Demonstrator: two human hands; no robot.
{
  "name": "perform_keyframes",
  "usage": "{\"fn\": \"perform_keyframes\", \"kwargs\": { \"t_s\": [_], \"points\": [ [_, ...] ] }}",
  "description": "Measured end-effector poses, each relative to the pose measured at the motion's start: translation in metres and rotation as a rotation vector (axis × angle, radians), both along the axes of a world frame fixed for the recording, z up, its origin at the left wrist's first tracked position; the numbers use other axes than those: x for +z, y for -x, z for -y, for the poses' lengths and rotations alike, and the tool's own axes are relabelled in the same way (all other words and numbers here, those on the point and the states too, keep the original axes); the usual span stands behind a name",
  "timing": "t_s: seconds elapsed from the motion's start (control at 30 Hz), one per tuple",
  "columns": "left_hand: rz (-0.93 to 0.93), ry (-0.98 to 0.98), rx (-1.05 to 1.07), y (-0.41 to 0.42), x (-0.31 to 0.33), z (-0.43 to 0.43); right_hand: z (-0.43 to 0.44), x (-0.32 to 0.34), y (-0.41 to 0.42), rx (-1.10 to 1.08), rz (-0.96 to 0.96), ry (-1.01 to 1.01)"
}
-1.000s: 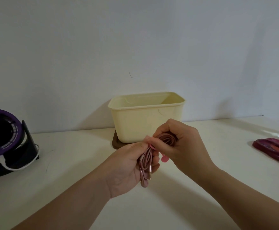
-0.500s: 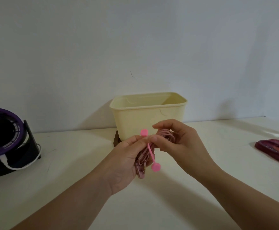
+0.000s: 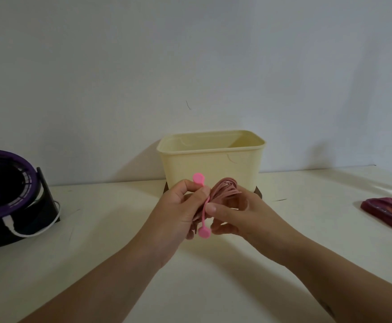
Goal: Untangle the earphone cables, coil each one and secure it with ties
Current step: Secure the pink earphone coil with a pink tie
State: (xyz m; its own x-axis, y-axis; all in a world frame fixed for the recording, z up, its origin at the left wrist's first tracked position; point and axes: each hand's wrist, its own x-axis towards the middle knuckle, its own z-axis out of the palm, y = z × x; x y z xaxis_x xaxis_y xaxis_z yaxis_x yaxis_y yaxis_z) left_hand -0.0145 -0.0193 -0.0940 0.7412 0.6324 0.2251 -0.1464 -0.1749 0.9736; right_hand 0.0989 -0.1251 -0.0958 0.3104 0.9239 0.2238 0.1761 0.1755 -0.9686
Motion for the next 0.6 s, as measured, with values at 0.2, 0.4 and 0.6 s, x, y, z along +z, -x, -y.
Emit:
{"fn": "perform_keyframes", "kwargs": {
  "t_s": [0.2, 0.4, 0.6],
  "points": [
    [-0.093, 0.038, -0.080, 0.0028, 0.0019, 0.0058, -0.0007, -0.0009, -0.0049, 0.005, -0.018, -0.041],
    [-0.079, 0.242, -0.164, 0.0031, 0.0008, 0.0071, -0.0006, -0.0026, -0.0075, 0.085, -0.147, -0.030],
    [-0.125, 0.304, -0.131, 0.0015, 0.0003, 0.0080, -0.0015, -0.0032, -0.0057, 0.069, -0.223, 0.038]
  ]
}}
